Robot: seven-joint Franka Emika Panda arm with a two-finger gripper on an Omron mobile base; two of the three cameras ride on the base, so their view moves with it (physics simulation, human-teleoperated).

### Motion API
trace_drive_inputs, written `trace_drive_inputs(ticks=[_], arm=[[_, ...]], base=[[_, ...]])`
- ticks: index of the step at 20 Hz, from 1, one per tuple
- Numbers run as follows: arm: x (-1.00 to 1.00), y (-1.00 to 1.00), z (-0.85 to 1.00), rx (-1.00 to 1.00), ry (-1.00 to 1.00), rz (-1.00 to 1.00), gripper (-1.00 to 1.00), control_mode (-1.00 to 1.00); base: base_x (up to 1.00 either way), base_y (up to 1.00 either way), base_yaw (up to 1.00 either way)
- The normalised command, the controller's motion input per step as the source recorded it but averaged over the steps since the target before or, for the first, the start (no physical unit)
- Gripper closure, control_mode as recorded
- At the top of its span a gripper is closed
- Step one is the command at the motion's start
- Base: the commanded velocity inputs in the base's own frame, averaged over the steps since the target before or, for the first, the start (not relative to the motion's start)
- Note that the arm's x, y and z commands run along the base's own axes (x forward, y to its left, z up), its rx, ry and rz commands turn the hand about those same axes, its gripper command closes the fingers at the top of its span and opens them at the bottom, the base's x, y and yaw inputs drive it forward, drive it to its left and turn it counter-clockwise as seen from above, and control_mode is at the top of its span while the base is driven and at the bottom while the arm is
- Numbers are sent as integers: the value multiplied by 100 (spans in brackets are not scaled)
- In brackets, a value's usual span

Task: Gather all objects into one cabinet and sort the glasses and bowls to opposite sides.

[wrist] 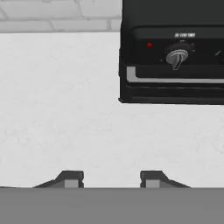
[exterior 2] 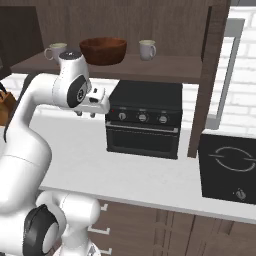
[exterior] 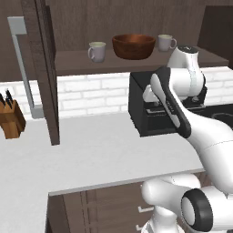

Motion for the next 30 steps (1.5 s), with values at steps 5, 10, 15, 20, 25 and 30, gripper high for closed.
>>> trace_drive_inputs(ticks=[5, 10, 15, 20, 25, 30], arm=[[-53, -2, 0, 0, -2, -1, -100, -100], [-98, -16, 0, 0, -4, -9, -100, -100], [-88, -23, 4, 0, -1, -11, -100, -100], [-45, -16, 3, 0, 0, -4, -100, -100], [-31, 0, 1, -1, 0, -4, -100, -100], [-13, 0, 18, -5, 0, 0, -100, -100]], base=[[0, 0, 0], [0, 0, 0], [0, 0, 0], [0, 0, 0], [0, 0, 0], [0, 0, 0]])
